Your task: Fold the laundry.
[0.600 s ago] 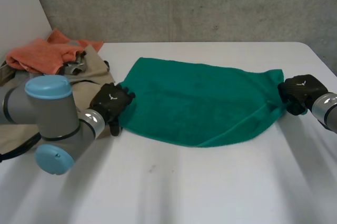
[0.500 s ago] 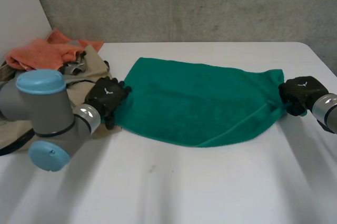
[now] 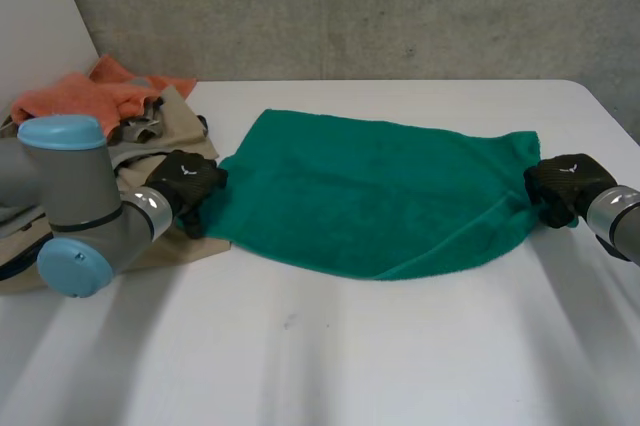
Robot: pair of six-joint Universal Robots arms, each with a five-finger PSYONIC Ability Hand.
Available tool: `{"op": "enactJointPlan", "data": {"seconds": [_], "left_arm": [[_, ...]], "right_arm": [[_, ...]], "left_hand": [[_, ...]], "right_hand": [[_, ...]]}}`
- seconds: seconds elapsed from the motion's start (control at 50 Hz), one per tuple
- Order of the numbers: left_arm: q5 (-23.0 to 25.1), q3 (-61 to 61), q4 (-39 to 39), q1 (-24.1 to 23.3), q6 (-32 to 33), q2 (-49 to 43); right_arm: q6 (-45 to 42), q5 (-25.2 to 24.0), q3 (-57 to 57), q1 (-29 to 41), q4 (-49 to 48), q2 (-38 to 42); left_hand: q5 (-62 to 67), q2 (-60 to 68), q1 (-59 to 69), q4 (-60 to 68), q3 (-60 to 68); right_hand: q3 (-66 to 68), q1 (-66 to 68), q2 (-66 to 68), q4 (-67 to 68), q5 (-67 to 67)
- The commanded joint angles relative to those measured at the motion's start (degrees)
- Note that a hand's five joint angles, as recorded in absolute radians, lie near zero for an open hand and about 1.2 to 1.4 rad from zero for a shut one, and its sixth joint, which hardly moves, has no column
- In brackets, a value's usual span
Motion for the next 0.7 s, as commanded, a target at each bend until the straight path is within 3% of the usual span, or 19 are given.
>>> {"op": "enactJointPlan", "data": {"seconds": [0.02, 0.08, 0.1, 0.22, 0.42, 0.5, 0.56, 0.6, 0.62, 0.64, 0.7], "left_arm": [[-0.4, 2.0, 0.1, -0.6, 0.4, -2.6], [-0.5, 2.9, 0.1, -0.7, 0.8, -3.6], [-0.3, 3.5, 0.1, -0.7, 1.2, -4.3], [-0.6, 5.4, 0.1, -1.0, 2.3, -5.8], [-1.5, 7.1, -1.1, -0.8, 2.6, -3.1], [-1.8, 7.4, -1.4, -1.1, 1.3, 0.3], [-1.9, 7.5, -1.2, -2.3, -0.2, 2.1], [-2.0, 7.5, -1.2, -2.9, -0.5, 2.2], [-2.0, 7.5, -1.3, -3.2, -0.7, 2.2], [-2.2, 7.5, -1.4, -3.5, -0.6, 2.2], [-2.5, 7.5, -1.4, -3.9, -0.6, 2.0]], "right_arm": [[-0.6, 0.3, 0.1, 0.2, -0.4, 0.7], [-0.7, 0.6, 0.1, 0.4, -0.4, 0.7], [-0.8, 0.6, 0.2, 0.4, -0.5, 0.6], [-0.9, 0.7, 0.3, 0.4, -0.7, 0.5], [-3.5, 0.1, 1.8, 0.4, 3.0, -2.4], [-10.5, -2.7, 6.2, -0.2, 8.0, -5.5], [-24.1, -5.0, 9.8, -0.8, 13.2, -7.2], [-28.7, -5.2, 9.8, -1.4, 13.4, -7.5], [-29.6, -5.2, 9.7, -1.7, 13.0, -7.7], [-28.6, -5.0, 9.2, -1.9, 11.9, -7.8], [-24.4, -3.9, 7.1, -1.7, 10.6, -7.5]], "left_hand": [[4.6, 5.1, 4.8, 4.9, 5.0], [10.6, 11.2, 10.8, 11.0, 11.1], [23.7, 24.2, 23.8, 24.0, 24.1], [54.9, 55.4, 55.0, 55.2, 55.3], [55.2, 55.8, 55.4, 55.5, 55.6], [55.2, 55.8, 55.4, 55.5, 55.6], [55.2, 55.8, 55.4, 55.5, 55.6], [55.2, 55.8, 55.4, 55.5, 55.6], [55.2, 55.8, 55.4, 55.5, 55.6], [55.2, 55.8, 55.4, 55.5, 55.6], [55.2, 55.8, 55.4, 55.5, 55.6]], "right_hand": [[11.6, 14.8, 12.0, 11.4, 12.9], [11.6, 14.8, 12.0, 11.4, 12.9], [11.6, 14.8, 12.0, 11.4, 12.9], [11.6, 14.8, 12.0, 11.4, 12.9], [11.6, 14.8, 12.0, 11.4, 12.9], [11.6, 14.8, 12.0, 11.4, 12.9], [11.6, 14.8, 12.0, 11.4, 12.9], [11.6, 14.8, 12.0, 11.4, 12.9], [0.3, 3.5, 0.7, 0.0, 1.6], [-30.0, -26.8, -29.6, -30.2, -28.7], [-36.8, -33.6, -36.4, -37.1, -35.6]]}}
